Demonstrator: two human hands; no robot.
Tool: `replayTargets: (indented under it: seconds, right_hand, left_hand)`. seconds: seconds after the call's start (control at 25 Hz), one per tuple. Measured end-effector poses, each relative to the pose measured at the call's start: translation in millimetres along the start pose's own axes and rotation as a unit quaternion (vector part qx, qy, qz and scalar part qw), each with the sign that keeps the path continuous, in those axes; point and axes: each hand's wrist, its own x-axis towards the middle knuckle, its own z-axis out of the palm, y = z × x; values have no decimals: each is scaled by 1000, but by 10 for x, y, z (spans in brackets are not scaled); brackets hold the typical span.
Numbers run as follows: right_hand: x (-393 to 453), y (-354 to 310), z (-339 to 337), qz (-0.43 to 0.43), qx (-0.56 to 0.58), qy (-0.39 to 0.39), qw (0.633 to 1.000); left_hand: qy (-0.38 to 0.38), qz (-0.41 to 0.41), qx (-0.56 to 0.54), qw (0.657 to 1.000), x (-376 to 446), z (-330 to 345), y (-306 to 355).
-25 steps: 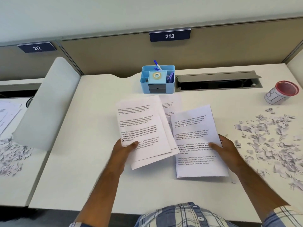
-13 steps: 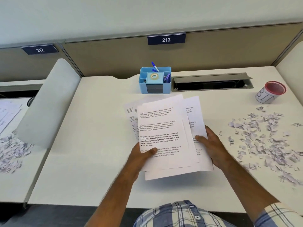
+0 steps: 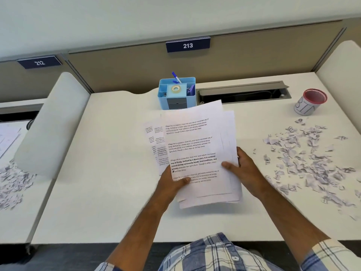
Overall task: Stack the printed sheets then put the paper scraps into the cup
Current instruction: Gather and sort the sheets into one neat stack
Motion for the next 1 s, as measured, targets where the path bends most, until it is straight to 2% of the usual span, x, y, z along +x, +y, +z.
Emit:
replayTargets:
  seconds: [0.08, 0.24, 0.44, 0.68, 0.88, 1.0]
  right_hand:
    - [8, -1, -6, -11, -30, 8, 999]
    - [14, -52, 34, -38, -33, 40, 998]
    - [38, -69, 76, -33, -43, 14, 998]
    - [19, -136, 153, -44, -77, 35, 995]
    - [-24, -280, 121, -86, -93, 47, 991]
    - [-33, -310, 168, -89, -98, 43, 990]
  left_hand:
    - [51, 21, 24, 998, 23, 39, 44]
    - [100, 28, -7, 995, 73, 85, 160]
    - [79, 40, 8, 996, 143, 34, 256]
    - [82, 49, -18, 995, 107, 68, 358]
    - [81, 101, -49, 990, 79, 46, 509]
    - [73, 111, -29, 991, 97, 77, 540]
